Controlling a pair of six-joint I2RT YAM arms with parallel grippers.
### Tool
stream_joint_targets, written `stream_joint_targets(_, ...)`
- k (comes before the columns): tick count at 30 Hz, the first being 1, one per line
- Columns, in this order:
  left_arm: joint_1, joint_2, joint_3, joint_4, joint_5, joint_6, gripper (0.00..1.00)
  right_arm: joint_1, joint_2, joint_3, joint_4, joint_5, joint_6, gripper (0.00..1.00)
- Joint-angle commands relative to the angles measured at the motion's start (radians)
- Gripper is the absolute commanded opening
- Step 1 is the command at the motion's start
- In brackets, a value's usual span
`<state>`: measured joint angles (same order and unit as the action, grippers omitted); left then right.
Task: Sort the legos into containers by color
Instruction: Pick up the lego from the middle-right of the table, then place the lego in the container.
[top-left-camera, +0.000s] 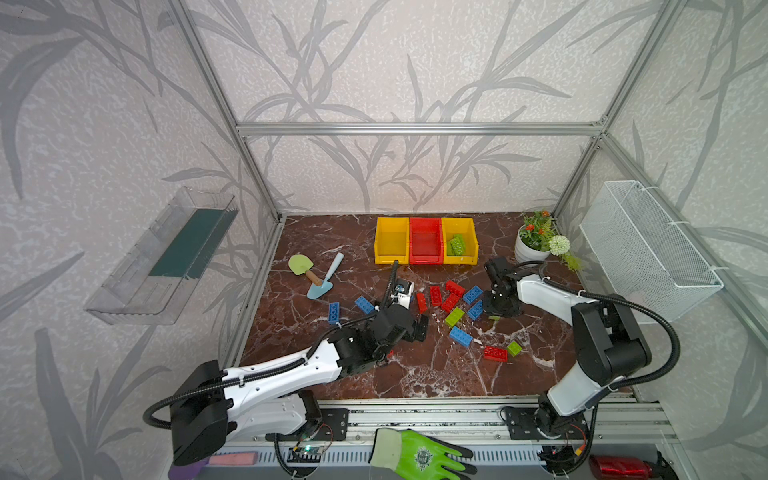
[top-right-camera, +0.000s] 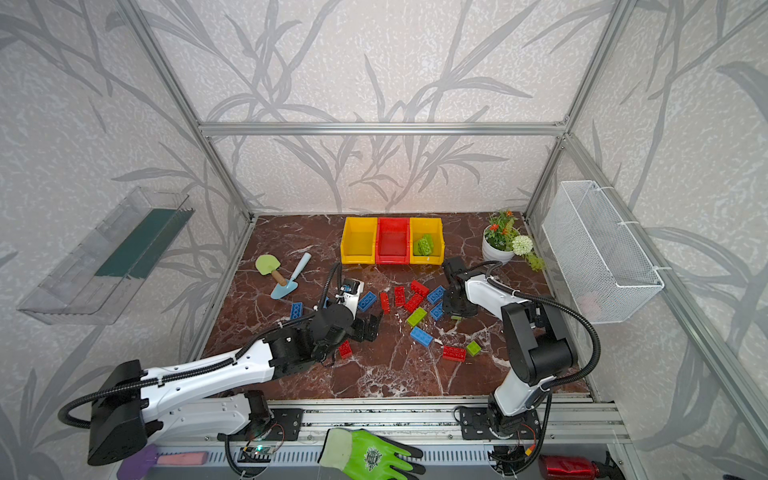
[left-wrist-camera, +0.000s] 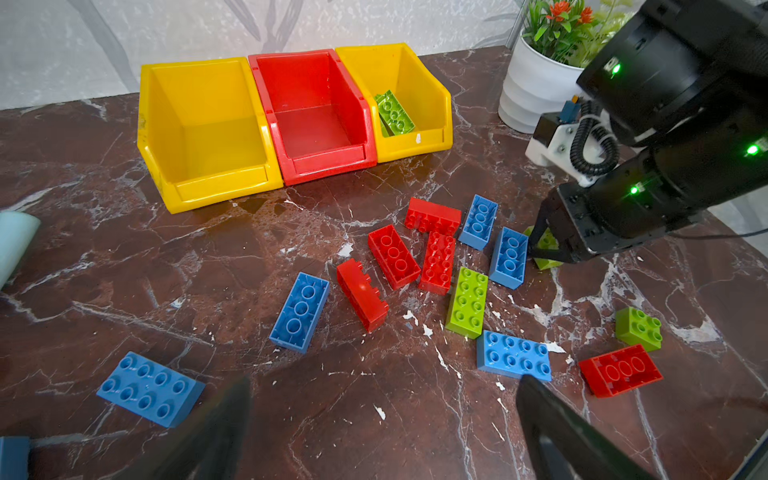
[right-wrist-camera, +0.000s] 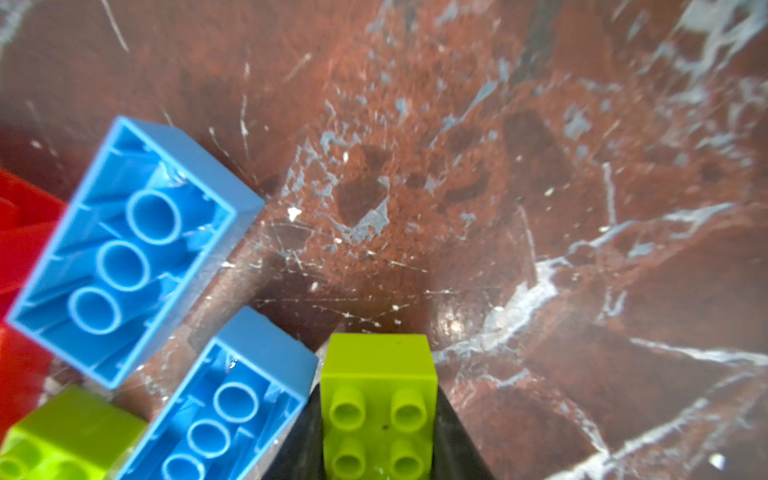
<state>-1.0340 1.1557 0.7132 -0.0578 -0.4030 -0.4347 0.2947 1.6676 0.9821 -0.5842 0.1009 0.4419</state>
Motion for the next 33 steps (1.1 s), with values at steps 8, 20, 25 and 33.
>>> stream_joint_targets(8, 0.069, 0.104, 0.084, -0.021, 0.005, 0.030, 0.99, 0.003, 0.100, 0.366, -0.054, -0.031, -0.064, 0.23)
stream_joint_targets(20, 0.204, 0.160, 0.162, -0.099, 0.023, 0.018, 0.99, 0.000, 0.687, 1.235, -0.222, -0.082, -0.127, 0.24)
stream_joint_targets(25, 0.222, 0.168, 0.175, -0.134, 0.017, 0.013, 0.99, -0.001, 0.989, 1.763, -0.452, -0.106, -0.131, 0.44)
stream_joint_targets(33, 0.231, 0.129, 0.157, -0.125, 0.050, 0.010, 0.99, 0.005, 0.864, 1.672, -0.482, -0.082, -0.136, 0.55)
